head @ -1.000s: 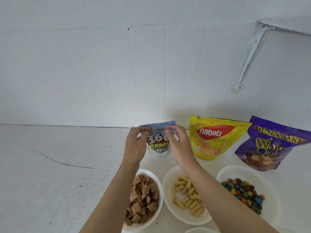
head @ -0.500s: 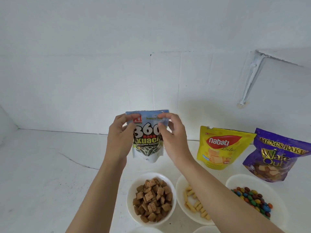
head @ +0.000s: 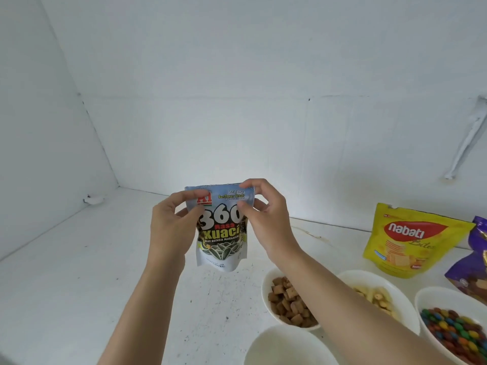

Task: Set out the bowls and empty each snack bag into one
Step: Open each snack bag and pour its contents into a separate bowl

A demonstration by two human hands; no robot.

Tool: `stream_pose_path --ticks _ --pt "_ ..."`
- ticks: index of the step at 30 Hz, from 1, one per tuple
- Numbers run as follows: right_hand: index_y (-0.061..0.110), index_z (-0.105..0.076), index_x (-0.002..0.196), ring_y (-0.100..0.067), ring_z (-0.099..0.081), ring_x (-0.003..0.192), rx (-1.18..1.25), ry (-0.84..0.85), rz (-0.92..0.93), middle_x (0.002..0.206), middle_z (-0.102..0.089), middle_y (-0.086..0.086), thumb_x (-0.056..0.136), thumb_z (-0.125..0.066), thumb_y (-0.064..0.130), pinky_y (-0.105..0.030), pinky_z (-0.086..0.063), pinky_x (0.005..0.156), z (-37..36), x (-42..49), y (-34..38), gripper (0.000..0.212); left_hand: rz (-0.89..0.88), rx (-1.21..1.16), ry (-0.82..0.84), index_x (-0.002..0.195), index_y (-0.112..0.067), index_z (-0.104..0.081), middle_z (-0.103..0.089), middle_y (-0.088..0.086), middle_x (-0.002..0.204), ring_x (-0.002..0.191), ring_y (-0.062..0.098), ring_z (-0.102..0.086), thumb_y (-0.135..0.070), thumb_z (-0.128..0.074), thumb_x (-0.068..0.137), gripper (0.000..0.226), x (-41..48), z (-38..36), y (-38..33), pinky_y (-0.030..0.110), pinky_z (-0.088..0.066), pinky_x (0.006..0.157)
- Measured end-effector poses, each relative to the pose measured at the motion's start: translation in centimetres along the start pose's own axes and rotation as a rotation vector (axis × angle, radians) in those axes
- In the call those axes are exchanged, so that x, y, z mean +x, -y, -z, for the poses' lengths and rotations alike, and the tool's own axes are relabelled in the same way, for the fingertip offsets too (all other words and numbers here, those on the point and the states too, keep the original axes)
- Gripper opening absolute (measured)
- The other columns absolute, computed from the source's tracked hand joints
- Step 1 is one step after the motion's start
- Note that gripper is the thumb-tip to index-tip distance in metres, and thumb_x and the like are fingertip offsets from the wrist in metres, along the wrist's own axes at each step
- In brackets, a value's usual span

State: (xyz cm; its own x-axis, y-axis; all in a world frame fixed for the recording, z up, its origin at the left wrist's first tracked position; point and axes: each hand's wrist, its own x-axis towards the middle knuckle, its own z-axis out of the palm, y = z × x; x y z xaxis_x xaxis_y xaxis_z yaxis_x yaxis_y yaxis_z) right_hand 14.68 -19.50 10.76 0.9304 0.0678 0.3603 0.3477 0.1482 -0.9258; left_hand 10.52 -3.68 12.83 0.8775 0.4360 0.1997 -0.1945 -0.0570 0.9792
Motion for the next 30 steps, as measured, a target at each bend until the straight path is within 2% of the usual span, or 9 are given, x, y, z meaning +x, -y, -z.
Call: stream_pose_path --ticks 3,6,8,15,19,21,24,26,30 --pt "0.017 -0.064 0.103 -0.022 -0.075 0.084 -0.025 0.031 -0.027 0.107 -0.065 -0.013 0.089 -0.060 -0.010 -0.043 -0.062 0.072 -1.8 -1.0 -1.2 0.030 0.031 0.035 -0.009 0.100 -0.009 -0.077 -0.076 -0.005 0.089 0.069 -0.004 -0.072 0.008 -0.063 0.094 0.023 -0.8 2.6 1.2 0.009 -0.049 0.051" --pt "0.019 -0.061 0.102 -0.031 -0.075 0.084 -0.015 0.066 -0.076 0.103 -0.067 -0.012 0.087 -0.061 -0.012 -0.051 -0.060 0.077 -3.1 -2.2 -2.7 0.035 0.082 0.052 -0.005 0.095 -0.011 -0.077 -0.078 -0.005 0.086 0.078 0.010 -0.076 0.010 -0.064 0.092 0.025 -1.4 5.0 3.0 0.014 -0.053 0.055" --pt "0.020 -0.061 0.102 -0.032 -0.075 0.083 -0.023 0.079 -0.093 0.101 -0.066 -0.011 0.086 -0.062 -0.013 -0.052 -0.060 0.077 -3.7 -2.8 -3.6 0.036 0.100 0.057 0.000 0.094 -0.011 -0.077 -0.078 0.000 0.092 0.080 0.013 -0.076 0.011 -0.064 0.092 0.025 -1.7 6.1 4.0 0.016 -0.055 0.057" --pt "0.013 -0.063 0.103 -0.025 -0.076 0.081 -0.042 0.115 -0.162 0.088 -0.067 0.009 0.085 -0.063 -0.017 -0.037 -0.063 0.068 -4.3 -3.5 -6.4 0.035 0.179 0.071 0.000 0.093 -0.009 -0.077 -0.078 0.000 0.091 0.075 0.008 -0.075 0.010 -0.065 0.091 0.023 -2.1 7.3 6.9 0.018 -0.056 0.058" --pt "0.011 -0.064 0.103 -0.019 -0.076 0.081 -0.070 0.152 -0.204 0.098 -0.068 -0.003 0.085 -0.064 -0.017 -0.023 -0.057 0.064 -3.9 -3.6 -8.1 0.033 0.229 0.094 -0.010 0.091 -0.012 -0.078 -0.078 -0.001 0.093 0.084 0.015 -0.074 0.008 -0.066 0.091 0.023 -1.9 7.4 8.9 0.030 -0.062 0.072" --pt "0.011 -0.064 0.102 -0.018 -0.076 0.079 -0.099 0.160 -0.221 0.096 -0.068 0.000 0.085 -0.063 -0.017 -0.022 -0.056 0.064 -3.7 -3.7 -9.1 0.033 0.259 0.100 -0.010 0.091 -0.014 -0.078 -0.077 0.000 0.095 0.086 0.017 -0.073 0.007 -0.068 0.090 0.023 -1.9 7.2 9.9 0.032 -0.061 0.076" --pt "0.015 -0.066 0.099 -0.019 -0.075 0.082 -0.138 0.158 -0.262 0.092 -0.071 0.006 0.085 -0.061 -0.015 -0.027 -0.059 0.066 -3.4 -4.0 -10.7 0.034 0.297 0.117 0.003 0.094 -0.017 -0.076 -0.075 -0.001 0.096 0.087 0.020 -0.072 0.005 -0.070 0.090 0.023 -2.3 6.8 11.4 0.028 -0.059 0.071" --pt "0.018 -0.067 0.099 -0.017 -0.074 0.086 -0.144 0.164 -0.279 0.091 -0.072 0.009 0.087 -0.061 -0.011 -0.028 -0.061 0.069 -3.3 -4.1 -11.6 0.032 0.302 0.121 0.001 0.098 -0.017 -0.073 -0.074 0.000 0.097 0.088 0.021 -0.074 0.003 -0.070 0.091 0.022 -2.3 6.7 12.2 0.020 -0.056 0.063" --pt "0.021 -0.067 0.100 -0.011 -0.073 0.087 -0.186 0.220 -0.275 0.090 -0.071 0.016 0.088 -0.060 -0.008 -0.026 -0.060 0.069 -3.2 -3.7 -11.8 0.032 0.310 0.136 0.023 0.109 -0.021 -0.063 -0.074 0.007 0.099 0.079 0.015 -0.077 -0.004 -0.072 0.093 0.026 -2.2 7.0 12.7 0.014 -0.049 0.053"
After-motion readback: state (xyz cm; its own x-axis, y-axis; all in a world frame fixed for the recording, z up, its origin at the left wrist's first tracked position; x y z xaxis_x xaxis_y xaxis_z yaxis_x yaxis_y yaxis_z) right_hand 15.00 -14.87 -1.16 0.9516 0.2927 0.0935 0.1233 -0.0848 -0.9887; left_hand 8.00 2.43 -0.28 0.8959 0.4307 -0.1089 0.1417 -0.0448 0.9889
